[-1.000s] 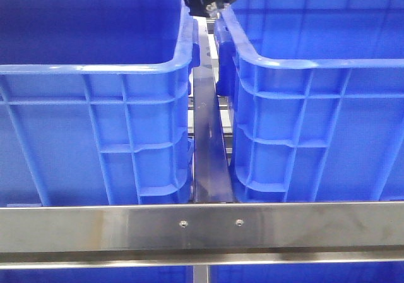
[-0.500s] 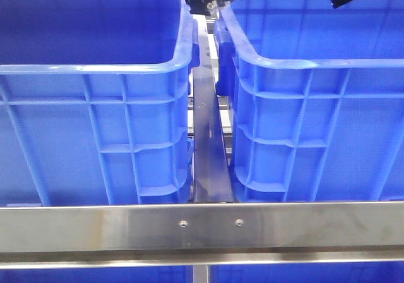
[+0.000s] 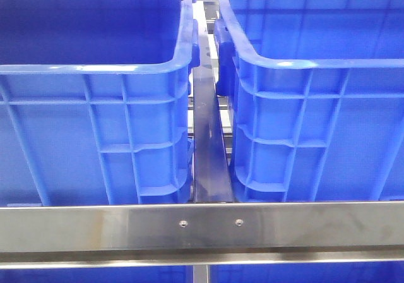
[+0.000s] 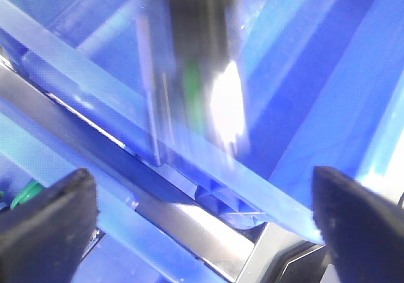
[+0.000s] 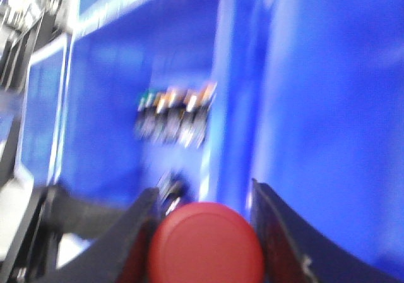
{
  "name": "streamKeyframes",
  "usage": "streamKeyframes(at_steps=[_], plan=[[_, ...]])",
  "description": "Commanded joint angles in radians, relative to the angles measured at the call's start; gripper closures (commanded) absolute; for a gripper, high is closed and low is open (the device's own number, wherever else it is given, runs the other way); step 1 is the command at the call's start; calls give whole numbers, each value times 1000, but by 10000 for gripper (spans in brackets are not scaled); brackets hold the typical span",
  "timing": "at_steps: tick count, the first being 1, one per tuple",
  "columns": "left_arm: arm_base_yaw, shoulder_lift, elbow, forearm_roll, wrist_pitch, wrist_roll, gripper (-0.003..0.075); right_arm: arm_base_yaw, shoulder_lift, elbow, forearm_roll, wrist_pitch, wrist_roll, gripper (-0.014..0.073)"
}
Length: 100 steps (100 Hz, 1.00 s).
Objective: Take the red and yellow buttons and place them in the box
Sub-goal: 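Open the left gripper and carry the red button over the empty bin, then lower the red button into the empty bin and open the right gripper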
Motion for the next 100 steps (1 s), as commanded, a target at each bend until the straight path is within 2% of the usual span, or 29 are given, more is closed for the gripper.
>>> streamKeyframes(at_steps=[1,10,28,50,69,81,100], plan=[[-8,-44,-38,-16,-50,-3,59,-57,-50,-55,42,-32,-86,337],[-8,-44,-38,-16,-50,-3,60,-96,-50,-60,28,-96,-175,337],[-8,-44,-38,-18,-50,-3,60,-98,-44,-60,-102,-314,-320,337],[-8,-44,-38,-18,-50,-3,60,-58,16,-60,-115,-553,-511,337],[-8,-44,-38,-18,-50,-3,60,-25,92,-60,-116,-650,-597,337],[-8,-44,-38,-18,-50,-3,60,-23,139,-60,-116,-663,-643,337],[-8,-44,-38,-18,-50,-3,60,-22,206,-60,-116,-699,-656,337]])
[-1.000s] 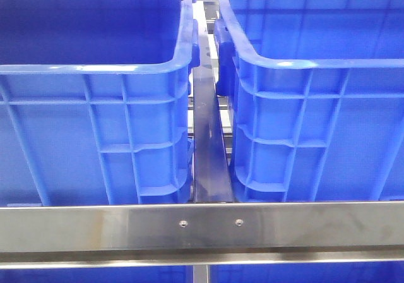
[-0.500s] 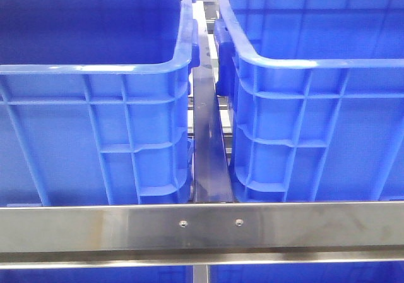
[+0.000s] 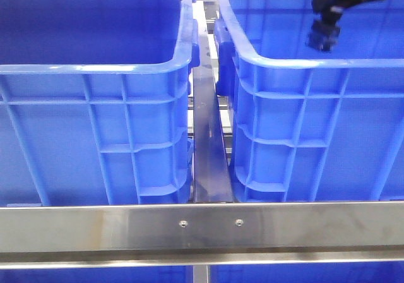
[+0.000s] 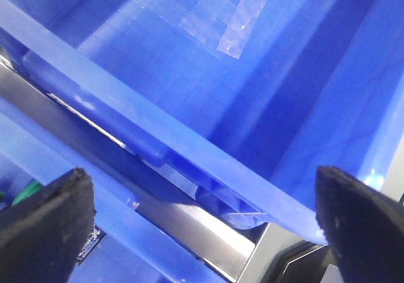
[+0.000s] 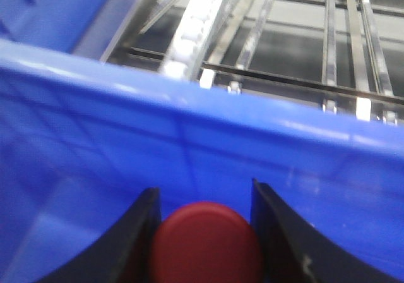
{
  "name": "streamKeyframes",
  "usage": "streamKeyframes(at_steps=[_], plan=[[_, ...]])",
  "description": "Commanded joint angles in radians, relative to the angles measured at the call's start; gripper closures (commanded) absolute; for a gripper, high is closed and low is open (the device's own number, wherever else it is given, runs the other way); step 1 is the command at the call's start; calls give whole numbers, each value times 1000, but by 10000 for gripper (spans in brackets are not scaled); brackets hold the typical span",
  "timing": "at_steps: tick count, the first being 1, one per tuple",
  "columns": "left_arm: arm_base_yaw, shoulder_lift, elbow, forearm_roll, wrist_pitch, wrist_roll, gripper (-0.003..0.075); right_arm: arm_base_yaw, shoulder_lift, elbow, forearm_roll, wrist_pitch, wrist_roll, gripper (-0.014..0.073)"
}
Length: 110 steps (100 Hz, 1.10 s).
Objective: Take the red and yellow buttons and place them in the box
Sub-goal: 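Lower the red button into the empty bin and open the right gripper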
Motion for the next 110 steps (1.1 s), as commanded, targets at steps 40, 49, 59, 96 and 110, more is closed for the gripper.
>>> streamKeyframes(at_steps=[40,49,59,96,110], plan=[[-8,-44,-38,-20,-52,-3,60,11,83,-39,25,-147,-20,337],[-8,-44,-38,-20,-52,-3,60,24,95,-39,25,-186,-20,337],[-8,-44,-38,-20,-55,-3,60,32,108,-39,25,-202,-20,337],[-8,-44,-38,-20,-55,-3,60,32,114,-39,25,-168,-20,237],[-8,-44,-38,-20,-55,-3,60,32,113,-39,25,-164,-20,97]])
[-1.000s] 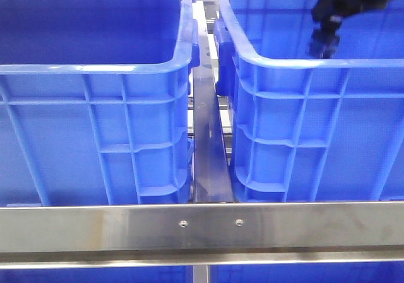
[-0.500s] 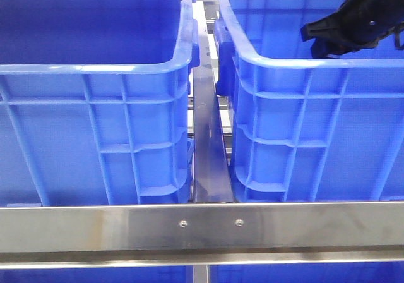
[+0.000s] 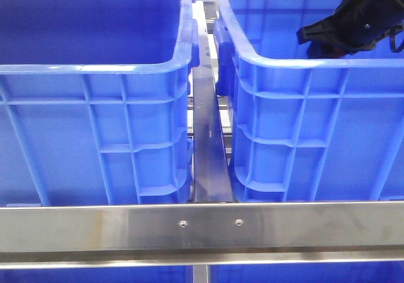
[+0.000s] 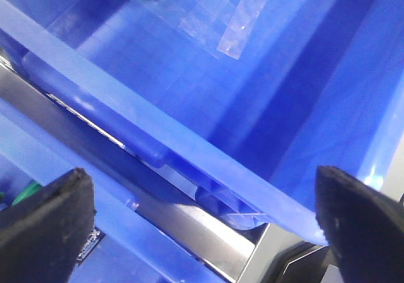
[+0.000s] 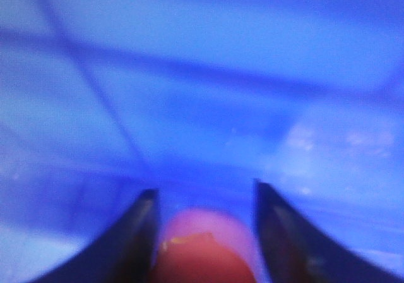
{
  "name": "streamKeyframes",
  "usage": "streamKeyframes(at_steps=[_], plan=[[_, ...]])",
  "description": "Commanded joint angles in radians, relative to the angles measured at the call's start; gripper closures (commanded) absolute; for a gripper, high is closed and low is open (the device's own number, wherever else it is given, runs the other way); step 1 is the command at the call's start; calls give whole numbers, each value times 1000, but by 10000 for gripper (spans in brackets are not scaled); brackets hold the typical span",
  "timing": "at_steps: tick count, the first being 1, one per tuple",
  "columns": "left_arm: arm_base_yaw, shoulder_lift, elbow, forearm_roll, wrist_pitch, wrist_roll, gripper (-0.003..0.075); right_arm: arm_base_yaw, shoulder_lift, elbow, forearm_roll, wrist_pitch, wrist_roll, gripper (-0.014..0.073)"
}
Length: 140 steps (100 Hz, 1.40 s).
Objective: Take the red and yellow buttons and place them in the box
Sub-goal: 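Lower the red button into the empty bin and open the right gripper, then raise the right gripper and move the left gripper back over the button bin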
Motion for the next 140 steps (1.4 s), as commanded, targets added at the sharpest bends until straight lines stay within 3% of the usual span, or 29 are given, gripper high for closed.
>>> streamKeyframes(at_steps=[1,47,72,79,100,114,118,140], plan=[[-8,-44,-38,-20,-55,-3,60,-1,-49,-33,8,-17,-10,90],[-8,-44,-38,-20,-55,-3,60,-6,-190,-19,8,13,-10,85],[-8,-44,-38,-20,-55,-3,60,-12,-418,175,8,47,-10,92],[-8,-44,-38,-20,-55,-3,60,-12,-504,249,8,48,-10,152],[-8,-44,-38,-20,-55,-3,60,-13,-775,483,8,49,-10,482],[-8,-44,-38,-20,-53,-3,60,-13,-947,642,8,63,-10,635],[-8,-44,-38,-20,-51,-3,60,-13,-998,680,8,70,-10,667],[-8,-44,-38,-20,-47,-3,60,-13,-1245,876,8,72,-10,662]])
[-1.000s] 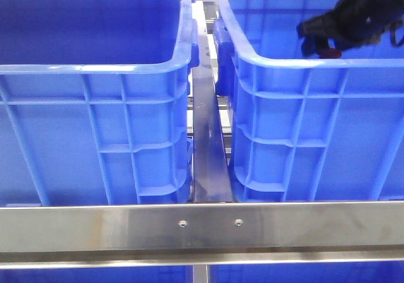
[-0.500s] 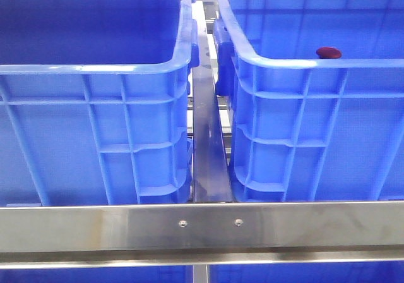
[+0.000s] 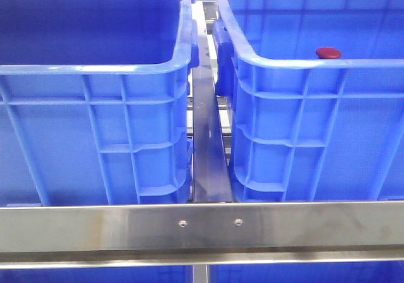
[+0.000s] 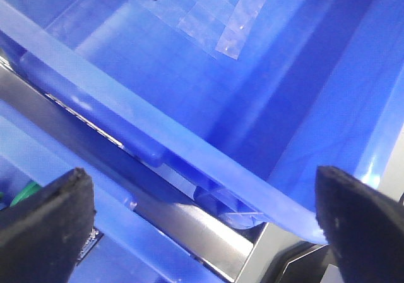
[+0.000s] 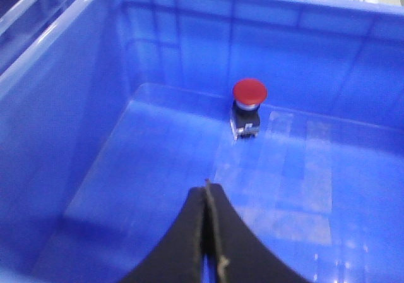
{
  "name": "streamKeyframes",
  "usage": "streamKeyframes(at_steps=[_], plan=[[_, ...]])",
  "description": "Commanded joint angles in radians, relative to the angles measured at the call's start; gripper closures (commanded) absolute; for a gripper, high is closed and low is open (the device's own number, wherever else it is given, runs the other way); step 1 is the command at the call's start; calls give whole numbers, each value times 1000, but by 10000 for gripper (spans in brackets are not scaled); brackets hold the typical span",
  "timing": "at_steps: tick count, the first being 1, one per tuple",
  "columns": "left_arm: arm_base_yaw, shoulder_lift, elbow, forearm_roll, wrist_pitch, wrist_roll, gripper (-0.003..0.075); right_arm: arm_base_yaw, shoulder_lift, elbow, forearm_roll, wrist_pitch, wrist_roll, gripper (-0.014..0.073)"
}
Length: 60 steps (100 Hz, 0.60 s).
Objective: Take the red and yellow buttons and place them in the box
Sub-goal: 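Raise the right gripper and move the left gripper back over the button bin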
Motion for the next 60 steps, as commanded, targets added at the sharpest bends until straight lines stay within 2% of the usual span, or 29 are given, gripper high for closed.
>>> streamKeyframes(at_steps=[1,28,38,60], plan=[[-8,-44,-38,-20,-47,-3,60,-5,-103,29,8,-26,-9,662],[22,-44,-38,-13,-57,-3,60,-5,-301,135,8,-24,-9,662],[81,-46,-51,-8,-56,-15,60,-5,-310,149,8,-21,-9,662],[243,-42,-60,-8,-18,-134,60,-5,-310,149,8,-16,-9,662]])
